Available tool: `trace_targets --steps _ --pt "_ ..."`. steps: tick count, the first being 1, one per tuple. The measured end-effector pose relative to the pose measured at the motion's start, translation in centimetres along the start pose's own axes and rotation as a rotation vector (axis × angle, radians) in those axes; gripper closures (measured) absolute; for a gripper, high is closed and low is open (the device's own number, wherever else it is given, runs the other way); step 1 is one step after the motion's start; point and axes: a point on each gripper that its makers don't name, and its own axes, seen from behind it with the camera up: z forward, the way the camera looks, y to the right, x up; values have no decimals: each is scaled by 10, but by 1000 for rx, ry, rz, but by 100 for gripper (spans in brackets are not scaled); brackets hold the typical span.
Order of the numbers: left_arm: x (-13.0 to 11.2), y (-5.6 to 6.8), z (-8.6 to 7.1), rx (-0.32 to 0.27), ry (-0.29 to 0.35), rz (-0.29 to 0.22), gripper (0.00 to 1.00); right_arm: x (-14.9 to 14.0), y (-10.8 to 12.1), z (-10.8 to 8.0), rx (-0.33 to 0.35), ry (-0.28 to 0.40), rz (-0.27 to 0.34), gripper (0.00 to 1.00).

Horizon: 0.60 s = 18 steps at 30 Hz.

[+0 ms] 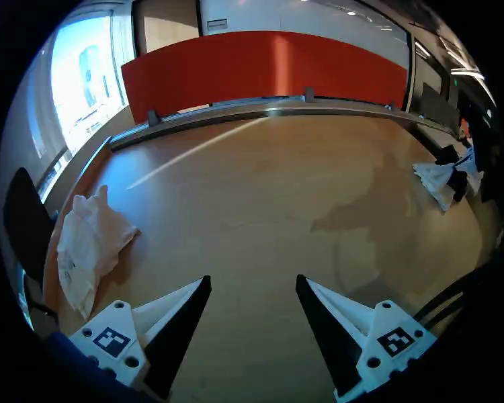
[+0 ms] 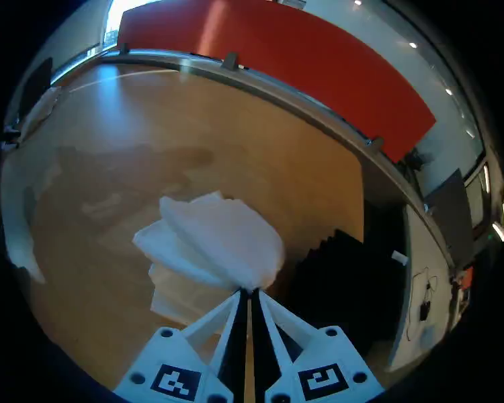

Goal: Fold towel

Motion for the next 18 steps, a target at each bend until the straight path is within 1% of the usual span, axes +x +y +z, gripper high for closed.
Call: trace_targets --steps 5,11,18 --pt "-1 -1 -1 4 -2 2 7 -6 -2 2 -4 -7 11 95" --pt "-1 -1 -1 6 -1 6 7 -5 0 1 -14 -5 14 95" --pt "-1 -3 -2 10 1 4 6 -13 0 5 -26 -29 36 95"
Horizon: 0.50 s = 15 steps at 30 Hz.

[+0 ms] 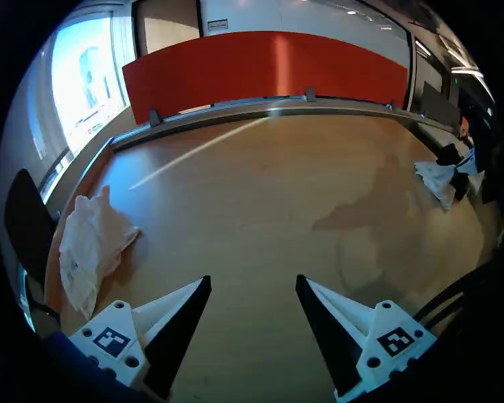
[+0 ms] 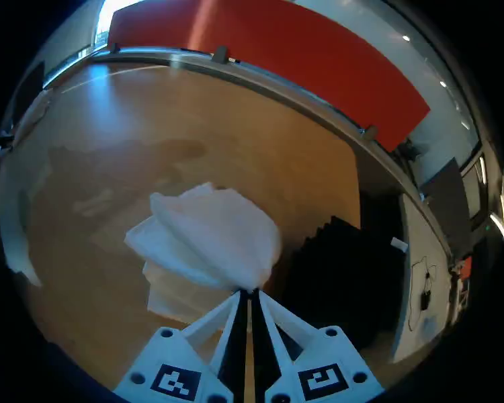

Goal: Fold towel

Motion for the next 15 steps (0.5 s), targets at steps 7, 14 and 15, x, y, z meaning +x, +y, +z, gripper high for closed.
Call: trace_targets --steps 7,14,15 --pt "-3 -2 -1 3 -5 1 7 -20 -7 7 2 -41 19 95" --pt "-5 -1 -2 4 -9 4 7 -44 -15 17 0 -83 52 95" --pt "-6 -1 -2 4 -10 6 7 -47 -17 19 -1 -88 56 95"
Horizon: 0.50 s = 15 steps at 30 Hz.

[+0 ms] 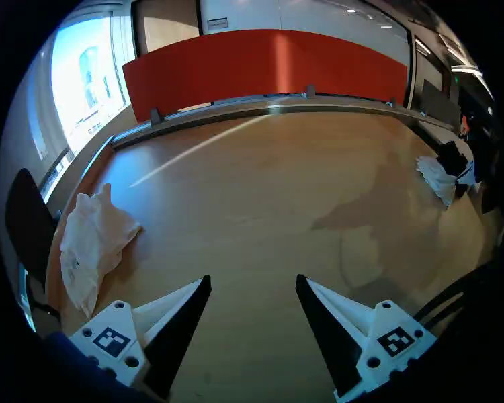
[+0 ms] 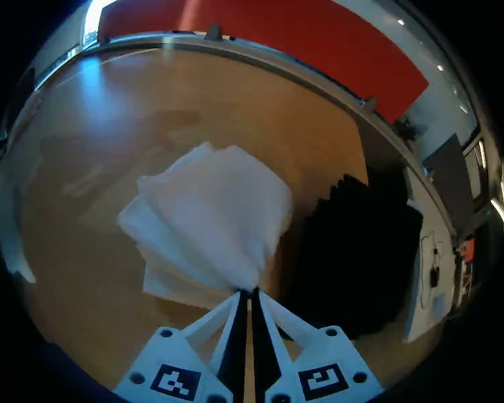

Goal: Fold towel

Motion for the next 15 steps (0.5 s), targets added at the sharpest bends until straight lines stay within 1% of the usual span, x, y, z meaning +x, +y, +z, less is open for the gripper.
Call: trace_targets --steps 8,15 --pt "-3 0 -1 4 -6 7 6 -14 -3 9 -19 -27 27 95" --pt "-3 -1 -1 5 -8 10 7 -17 3 14 -55 -45 74 95"
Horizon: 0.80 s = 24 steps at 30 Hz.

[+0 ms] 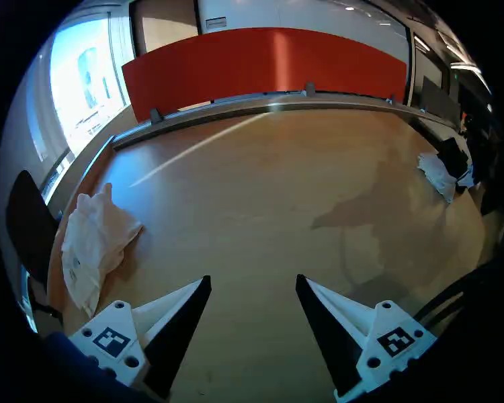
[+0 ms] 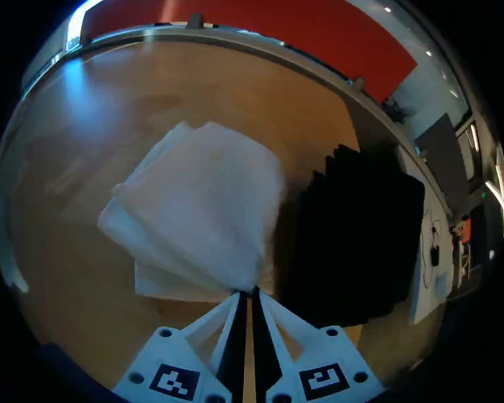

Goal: Fold towel

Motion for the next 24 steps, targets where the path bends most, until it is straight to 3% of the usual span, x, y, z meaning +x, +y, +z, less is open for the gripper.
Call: trace_targets --steps 8,11,17,20,24 --pt "2 2 1 -2 0 3 7 -1 8 2 -27 -16 24 93" --pt "2 4 1 -3 0 6 7 -1 8 1 -25 -19 24 86" --pt "3 6 1 -7 2 3 7 -3 7 -3 -29 -9 26 62" --pt "3 6 1 -8 3 3 7 -3 7 -7 -29 2 32 45" --pt "5 8 2 -10 5 6 6 0 3 -11 -14 29 35 33"
